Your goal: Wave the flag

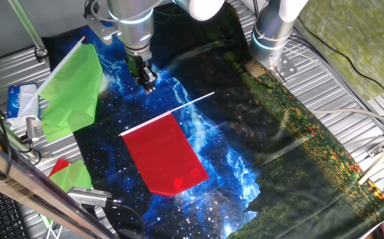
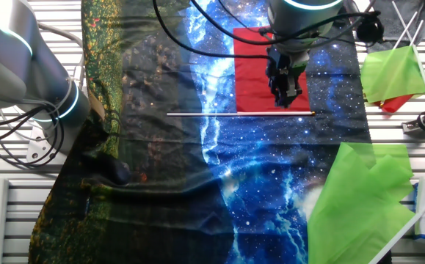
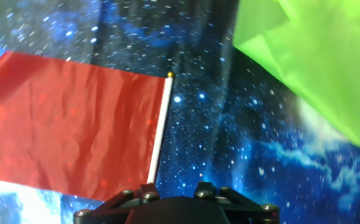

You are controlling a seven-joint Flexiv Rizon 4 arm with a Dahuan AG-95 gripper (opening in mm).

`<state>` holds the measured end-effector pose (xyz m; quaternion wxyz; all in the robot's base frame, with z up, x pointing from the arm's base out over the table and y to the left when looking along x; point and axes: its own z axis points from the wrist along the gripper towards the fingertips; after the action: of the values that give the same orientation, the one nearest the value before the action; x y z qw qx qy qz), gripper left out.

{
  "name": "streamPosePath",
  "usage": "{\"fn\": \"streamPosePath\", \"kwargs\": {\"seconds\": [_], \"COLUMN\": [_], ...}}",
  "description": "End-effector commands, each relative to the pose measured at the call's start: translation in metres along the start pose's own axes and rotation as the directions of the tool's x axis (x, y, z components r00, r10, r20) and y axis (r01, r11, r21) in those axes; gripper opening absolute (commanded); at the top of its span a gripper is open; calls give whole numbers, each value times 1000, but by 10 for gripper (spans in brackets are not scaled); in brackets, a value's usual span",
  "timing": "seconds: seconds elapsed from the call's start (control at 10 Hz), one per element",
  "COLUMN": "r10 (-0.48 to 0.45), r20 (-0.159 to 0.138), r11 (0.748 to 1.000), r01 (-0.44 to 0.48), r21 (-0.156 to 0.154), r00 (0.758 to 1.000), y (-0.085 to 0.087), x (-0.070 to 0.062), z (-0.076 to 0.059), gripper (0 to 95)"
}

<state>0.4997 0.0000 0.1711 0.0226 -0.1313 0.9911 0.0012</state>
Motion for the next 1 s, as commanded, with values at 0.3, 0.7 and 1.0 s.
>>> {"fn": "streamPosePath", "kwargs": {"seconds": [0.3,0.7,1.0], "r10": [-18,25,114], "r20": [4,-6,-18], "r11": [1000,1000,993], "r01": [18,-25,-114], "r21": [-1,-5,-27], "r00": [1000,1000,993], "y": [0,0,0], "x": [0,0,0], "z": [0,0,-1], "gripper": [0,0,0]}}
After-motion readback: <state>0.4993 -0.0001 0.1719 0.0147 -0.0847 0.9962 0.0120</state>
